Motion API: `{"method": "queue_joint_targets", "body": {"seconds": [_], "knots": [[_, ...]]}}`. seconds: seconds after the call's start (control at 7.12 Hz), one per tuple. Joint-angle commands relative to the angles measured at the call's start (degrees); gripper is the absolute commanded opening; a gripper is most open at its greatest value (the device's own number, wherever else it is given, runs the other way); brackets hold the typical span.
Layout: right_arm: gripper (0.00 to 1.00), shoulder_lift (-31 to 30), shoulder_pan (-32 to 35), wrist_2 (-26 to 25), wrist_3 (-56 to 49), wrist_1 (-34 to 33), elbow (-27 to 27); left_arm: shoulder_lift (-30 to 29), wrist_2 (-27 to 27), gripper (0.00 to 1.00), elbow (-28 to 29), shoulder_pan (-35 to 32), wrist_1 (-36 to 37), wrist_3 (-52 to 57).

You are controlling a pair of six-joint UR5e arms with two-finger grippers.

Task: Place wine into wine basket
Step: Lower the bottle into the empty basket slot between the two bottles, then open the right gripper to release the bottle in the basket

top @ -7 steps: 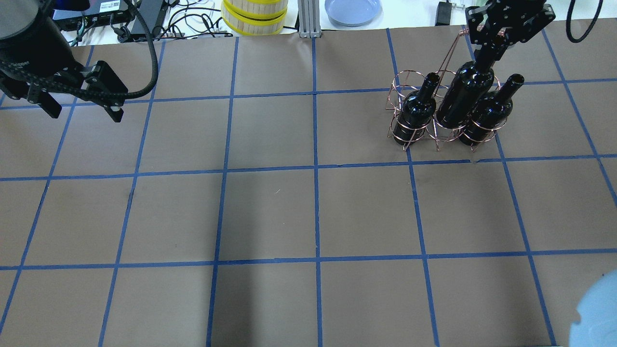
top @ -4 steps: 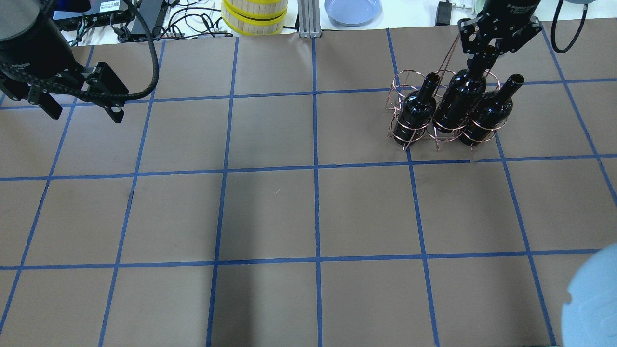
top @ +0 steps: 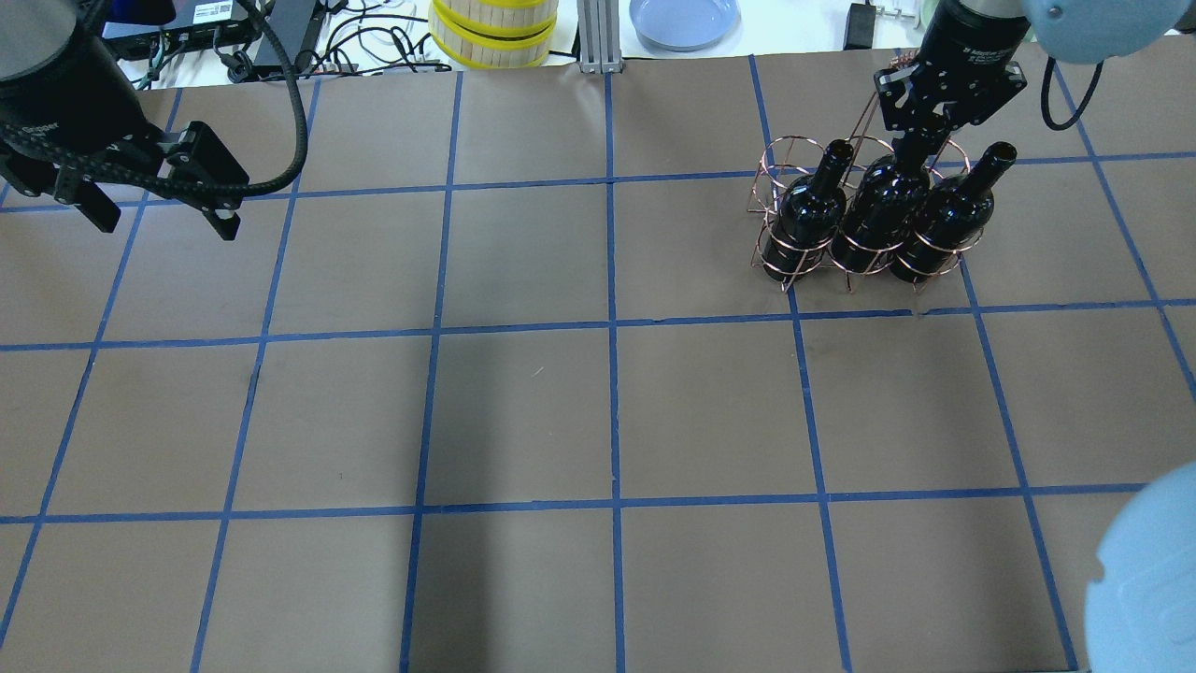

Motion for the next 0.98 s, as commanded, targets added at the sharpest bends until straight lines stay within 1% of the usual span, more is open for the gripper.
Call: {"method": "queue_joint_targets", "body": {"seconds": [0.0,0.14,0.28,0.42,0.56,0.84], "knots": [[0.62,0.01,0.00,-0.01,-0.10,-0.27,0.02,0.00,0.04,1.00,0.00,0.05,0.00,-0.06],[0.96,-0.17,0.00,-0.01,-0.10,-0.19,0.02,0.00,0.04,1.00,0.00,-0.04,0.00,0.02],[0.99,-0.78,0.08,-0.01,-0.10,-0.10,0.02,0.00,-0.05,1.00,0.00,-0.04,0.00,0.02],[0.99,-1.83,0.17,-0.01,-0.19,0.16,-0.24,0.00,0.04,1.00,0.00,-0.04,0.00,-0.06],[0.99,-4.62,0.43,0.08,-0.11,0.78,-0.24,0.00,0.04,1.00,0.00,-0.04,0.00,0.02],[0.99,-12.43,1.57,0.60,-0.11,7.51,-0.42,0.00,0.04,1.00,0.00,0.05,0.00,0.02]]}}
